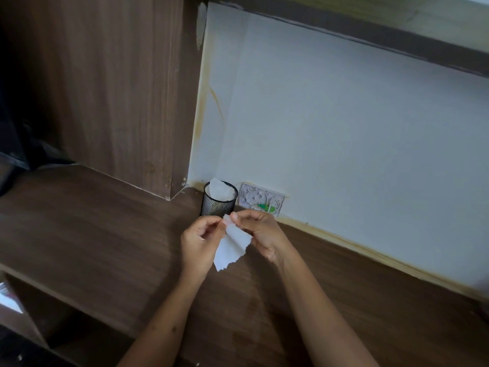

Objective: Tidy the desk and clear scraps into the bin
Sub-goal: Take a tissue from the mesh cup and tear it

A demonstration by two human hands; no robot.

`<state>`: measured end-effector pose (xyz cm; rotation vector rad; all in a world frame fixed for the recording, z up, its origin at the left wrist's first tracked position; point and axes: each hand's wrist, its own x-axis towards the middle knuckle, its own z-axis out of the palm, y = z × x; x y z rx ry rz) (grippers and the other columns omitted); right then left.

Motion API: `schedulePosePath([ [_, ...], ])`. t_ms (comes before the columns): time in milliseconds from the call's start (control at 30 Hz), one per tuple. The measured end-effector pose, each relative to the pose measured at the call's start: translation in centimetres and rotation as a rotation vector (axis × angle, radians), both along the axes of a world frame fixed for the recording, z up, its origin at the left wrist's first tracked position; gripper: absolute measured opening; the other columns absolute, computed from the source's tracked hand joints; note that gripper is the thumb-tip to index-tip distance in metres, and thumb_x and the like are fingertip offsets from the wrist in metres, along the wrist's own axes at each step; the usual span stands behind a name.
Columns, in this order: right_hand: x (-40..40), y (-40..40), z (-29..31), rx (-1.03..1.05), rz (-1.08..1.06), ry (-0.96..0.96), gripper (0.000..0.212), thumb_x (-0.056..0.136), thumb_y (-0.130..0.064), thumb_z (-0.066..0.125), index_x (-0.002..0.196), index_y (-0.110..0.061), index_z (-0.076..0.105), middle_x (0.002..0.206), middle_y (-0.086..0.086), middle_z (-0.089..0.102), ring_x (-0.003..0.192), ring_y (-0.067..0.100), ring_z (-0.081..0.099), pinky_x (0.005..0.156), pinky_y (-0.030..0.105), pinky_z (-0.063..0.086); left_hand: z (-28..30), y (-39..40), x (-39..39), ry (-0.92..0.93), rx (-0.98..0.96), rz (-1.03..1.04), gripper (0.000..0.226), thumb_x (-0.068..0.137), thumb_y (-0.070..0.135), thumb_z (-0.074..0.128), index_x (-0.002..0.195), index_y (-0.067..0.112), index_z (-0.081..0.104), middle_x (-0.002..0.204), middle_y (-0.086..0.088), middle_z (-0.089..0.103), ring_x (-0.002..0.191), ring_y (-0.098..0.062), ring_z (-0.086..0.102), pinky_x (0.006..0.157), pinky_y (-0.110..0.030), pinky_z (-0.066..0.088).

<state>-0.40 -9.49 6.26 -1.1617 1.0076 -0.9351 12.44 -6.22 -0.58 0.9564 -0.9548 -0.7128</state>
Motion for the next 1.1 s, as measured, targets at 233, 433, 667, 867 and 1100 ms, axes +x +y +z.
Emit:
schedulePosePath([
  [233,-1.2,-3.3,1.4,0.008,-0.441,-0.096,0.007,0.101,-0.016,0.047,0.096,-0.013,0.051,0.098,0.008,0.062,0.084,0.021,0.060,0.067,0.036,0.052,0.3,-0.7,1.1,0.280,0.021,0.162,0.014,0.096,0.007,0.054,0.088,0.015,0.061,0.067,0.005,0.067,0.058,-0.009,0.063,0.061,-0.024,0.055],
  [433,-0.3,-4.4,4.4,-0.836,-0.561,0.334,0.006,0.101,-0.015,0.041,0.096,-0.012,0.042,0.077,-0.007,0.051,0.063,0.007,0.048,0.058,0.015,0.036,0.6,-0.9,1.1,0.375,0.045,0.244,0.013,0.098,0.006,0.050,0.089,0.011,0.057,0.074,-0.008,0.063,0.055,-0.005,0.063,0.058,-0.020,0.055],
  [667,3.8,-8.1,2.1,-0.811,0.359,1.146,0.011,0.096,-0.006,0.040,0.095,-0.017,0.036,0.073,0.009,0.053,0.066,0.024,0.048,0.064,0.040,0.040,0.5,-1.0,1.3,0.382,0.067,0.288,0.009,0.098,0.007,0.051,0.092,0.007,0.058,0.078,-0.011,0.065,0.061,-0.007,0.065,0.059,-0.022,0.056],
  [867,6.5,-10.1,3.2,-0.606,0.594,1.276,0.014,0.101,-0.010,0.034,0.092,-0.013,0.044,0.083,0.001,0.047,0.082,0.021,0.044,0.066,0.031,0.032,0.2,-1.3,1.3,0.328,0.105,0.301,0.011,0.097,0.014,0.054,0.089,0.015,0.061,0.068,0.003,0.069,0.065,-0.016,0.067,0.072,-0.037,0.056],
  [1100,4.5,-9.6,5.0,-0.537,0.446,0.989,0.023,0.097,-0.023,0.053,0.088,-0.007,0.067,0.087,0.002,0.070,0.079,0.012,0.067,0.080,0.023,0.050,0.3,-1.1,0.9,0.300,0.103,0.212,0.010,0.097,0.012,0.053,0.091,0.016,0.060,0.087,-0.014,0.068,0.070,-0.011,0.069,0.066,-0.029,0.059],
])
